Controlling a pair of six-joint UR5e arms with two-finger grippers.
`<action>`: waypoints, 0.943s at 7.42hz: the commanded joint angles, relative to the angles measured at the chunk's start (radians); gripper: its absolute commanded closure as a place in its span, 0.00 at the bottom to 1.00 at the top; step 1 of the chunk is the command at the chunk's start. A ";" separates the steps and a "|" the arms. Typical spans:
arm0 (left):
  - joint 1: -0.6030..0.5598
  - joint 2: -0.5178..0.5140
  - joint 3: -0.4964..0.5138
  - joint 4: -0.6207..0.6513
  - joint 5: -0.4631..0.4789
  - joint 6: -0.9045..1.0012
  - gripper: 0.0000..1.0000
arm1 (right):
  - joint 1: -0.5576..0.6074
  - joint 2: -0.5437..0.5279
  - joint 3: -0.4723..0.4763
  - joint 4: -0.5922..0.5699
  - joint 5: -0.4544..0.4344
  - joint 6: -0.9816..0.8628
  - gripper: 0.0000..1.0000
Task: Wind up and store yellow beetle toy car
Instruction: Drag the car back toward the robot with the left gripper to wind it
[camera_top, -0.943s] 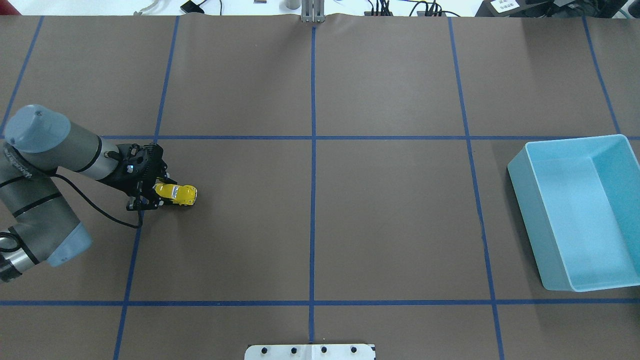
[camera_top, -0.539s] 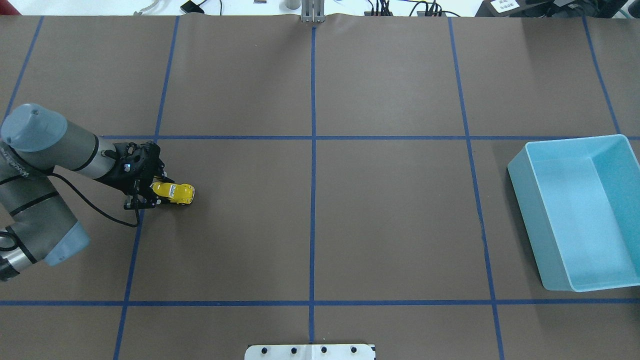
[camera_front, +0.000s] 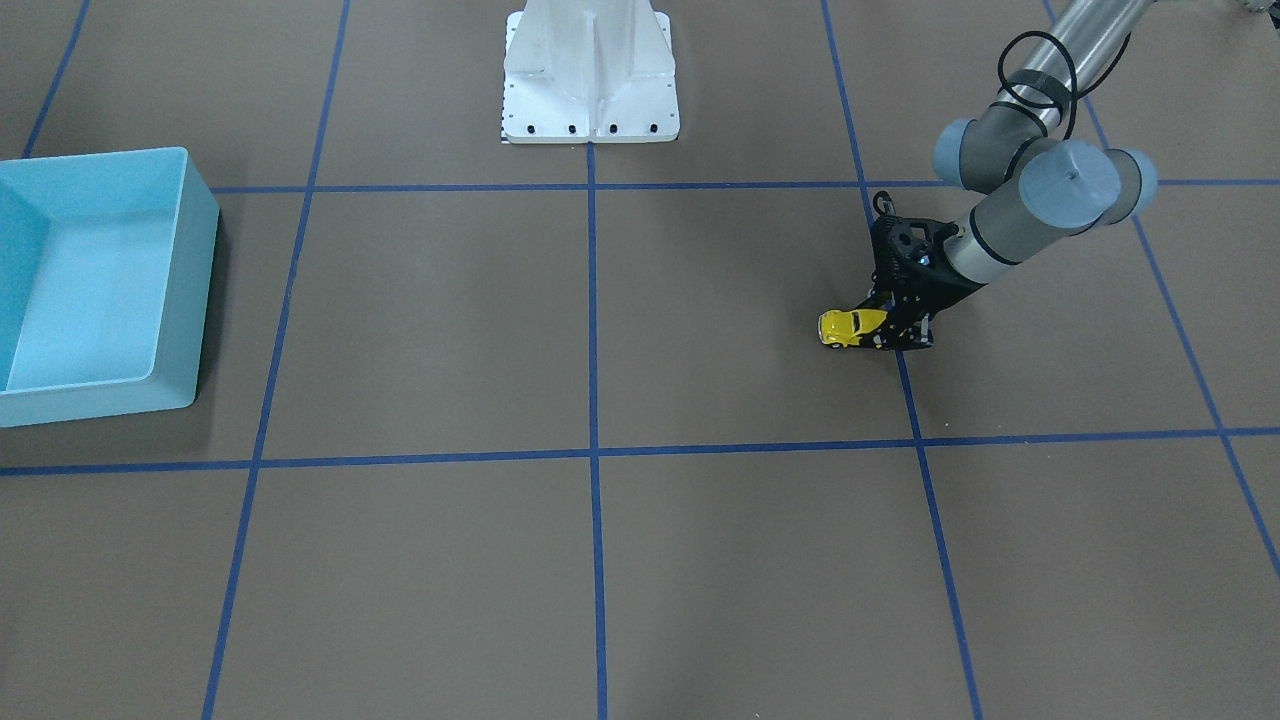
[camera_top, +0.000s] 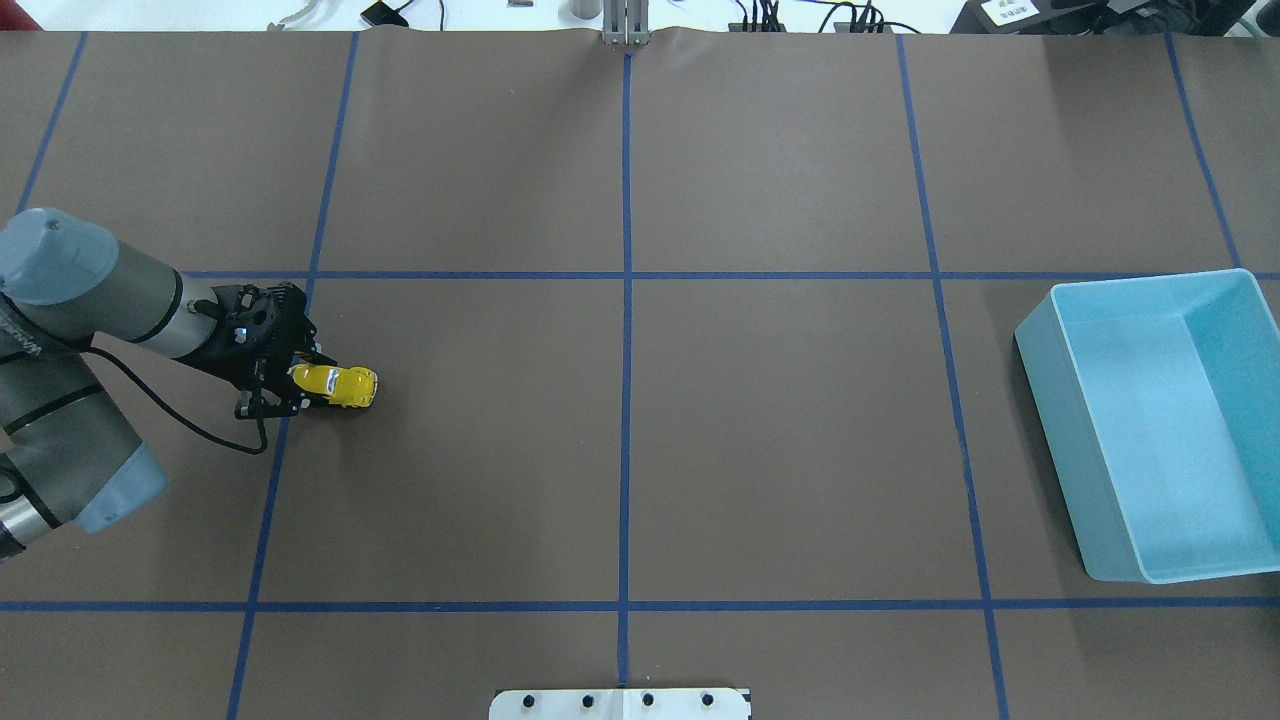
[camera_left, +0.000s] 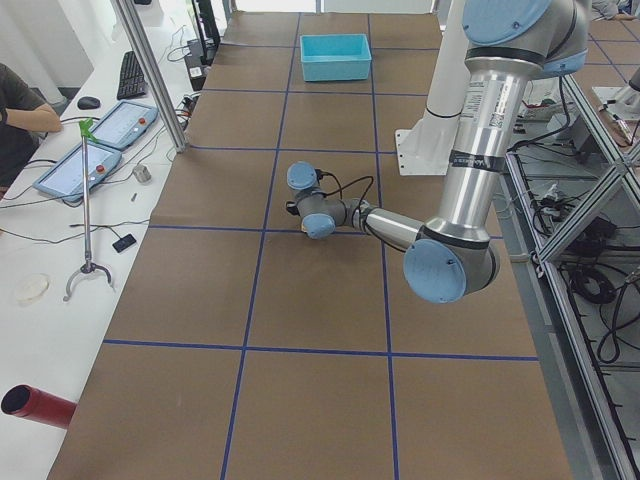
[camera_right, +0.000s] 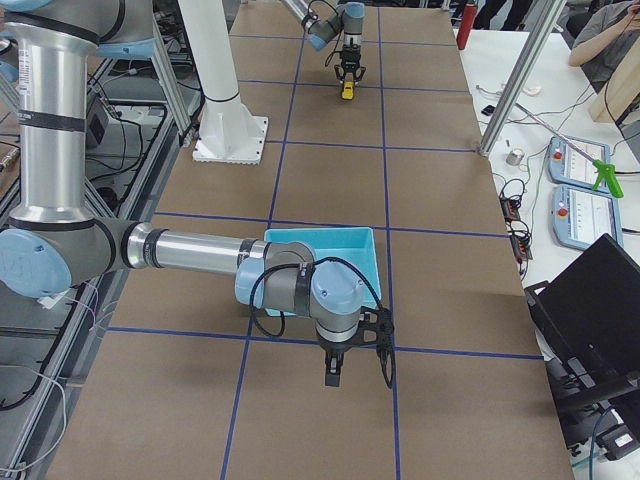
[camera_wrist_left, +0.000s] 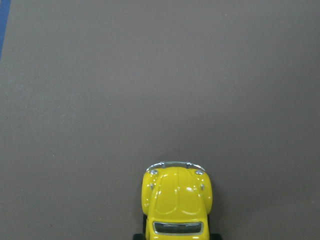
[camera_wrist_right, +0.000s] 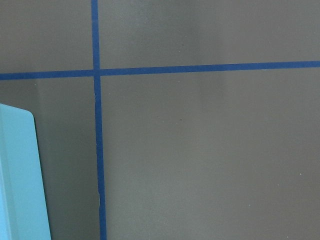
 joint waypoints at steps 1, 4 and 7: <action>0.000 0.012 0.000 -0.009 0.000 -0.001 1.00 | 0.000 0.000 0.000 0.000 0.001 0.000 0.00; 0.000 0.014 -0.001 -0.010 0.000 -0.001 0.50 | 0.000 0.000 0.000 0.000 0.001 0.000 0.00; 0.000 0.027 -0.003 -0.027 -0.001 0.001 0.00 | 0.000 0.000 0.000 0.000 0.001 0.000 0.00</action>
